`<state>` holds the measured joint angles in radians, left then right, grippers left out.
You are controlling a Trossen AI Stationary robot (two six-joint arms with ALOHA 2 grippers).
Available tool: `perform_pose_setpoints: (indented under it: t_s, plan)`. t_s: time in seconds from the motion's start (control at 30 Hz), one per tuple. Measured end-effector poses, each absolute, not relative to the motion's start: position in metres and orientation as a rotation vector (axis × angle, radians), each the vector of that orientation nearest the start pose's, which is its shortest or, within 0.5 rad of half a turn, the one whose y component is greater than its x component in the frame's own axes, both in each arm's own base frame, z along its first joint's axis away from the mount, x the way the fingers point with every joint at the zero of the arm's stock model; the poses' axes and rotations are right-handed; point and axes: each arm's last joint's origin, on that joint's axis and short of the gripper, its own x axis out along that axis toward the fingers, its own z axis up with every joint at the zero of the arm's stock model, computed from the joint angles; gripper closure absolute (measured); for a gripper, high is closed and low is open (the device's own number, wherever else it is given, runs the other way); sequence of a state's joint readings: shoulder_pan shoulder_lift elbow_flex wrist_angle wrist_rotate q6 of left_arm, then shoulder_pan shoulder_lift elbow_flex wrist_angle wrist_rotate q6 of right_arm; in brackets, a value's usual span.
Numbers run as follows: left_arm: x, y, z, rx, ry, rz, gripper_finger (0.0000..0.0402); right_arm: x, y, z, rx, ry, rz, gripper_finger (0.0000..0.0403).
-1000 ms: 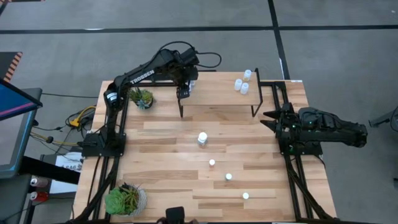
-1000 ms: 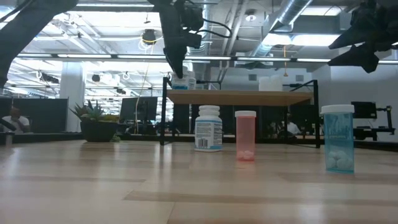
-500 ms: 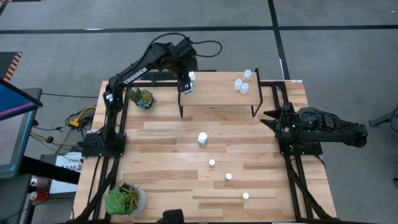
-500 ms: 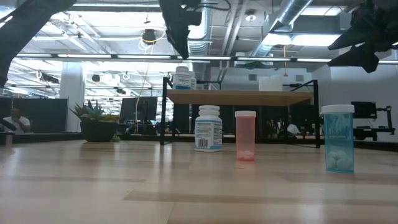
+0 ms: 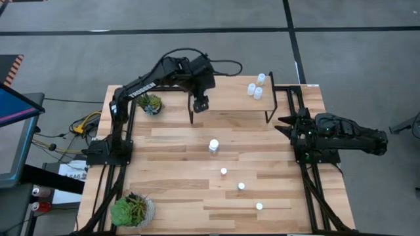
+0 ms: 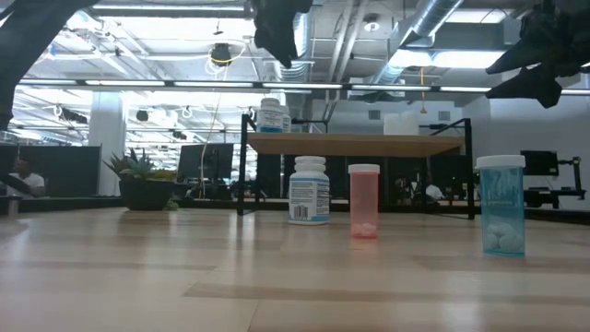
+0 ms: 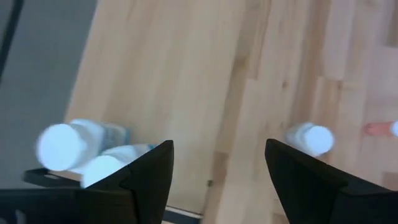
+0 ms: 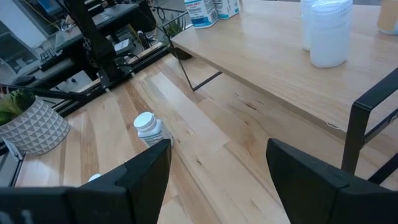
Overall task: Pick and place medicine bottles onto shelf by color
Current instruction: Put the white and blue pill bottle on the shelf aligned with the other white and blue pill bottles
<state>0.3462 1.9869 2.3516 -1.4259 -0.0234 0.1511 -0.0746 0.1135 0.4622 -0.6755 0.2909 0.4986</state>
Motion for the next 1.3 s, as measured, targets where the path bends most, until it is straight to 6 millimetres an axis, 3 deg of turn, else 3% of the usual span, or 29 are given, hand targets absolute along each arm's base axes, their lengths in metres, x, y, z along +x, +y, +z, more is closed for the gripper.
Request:
perform_pose_setpoints:
  t_s: [0.5,0.7,0.97,1.3]
  plan:
    - [0.370,0.039,0.394,-0.124,1.208,0.112,0.0162,0.057,-0.013,0.242,0.457,0.236,-0.438,0.0117]
    - [0.386,0.007,0.353,-0.131,1.296,0.020,0.0162,0.057,-0.013,0.241,0.474,0.243,-0.443,0.0117]
    - [0.409,-0.011,0.294,-0.246,1.241,0.150,0.0162,0.057,-0.013,0.241,0.473,0.245,-0.443,0.0117]
    - [0.408,-0.006,0.257,-0.442,1.232,0.423,0.0159,0.056,-0.013,0.241,0.467,0.246,-0.441,0.0117]
